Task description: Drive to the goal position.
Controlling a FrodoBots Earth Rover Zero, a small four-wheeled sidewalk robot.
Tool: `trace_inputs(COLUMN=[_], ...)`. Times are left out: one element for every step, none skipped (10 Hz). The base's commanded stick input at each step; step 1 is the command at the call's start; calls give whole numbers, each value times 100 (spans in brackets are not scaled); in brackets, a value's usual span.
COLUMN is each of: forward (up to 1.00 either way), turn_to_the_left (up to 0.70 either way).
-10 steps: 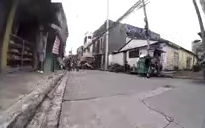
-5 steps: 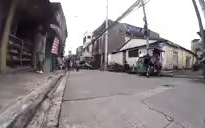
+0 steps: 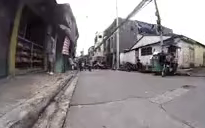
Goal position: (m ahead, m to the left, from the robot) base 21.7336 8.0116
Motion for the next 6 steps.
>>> trace_inputs(forward=[100, 100, 100, 100, 100, 100], turn_to_the_left=[0, 0, 0, 0, 0, 0])
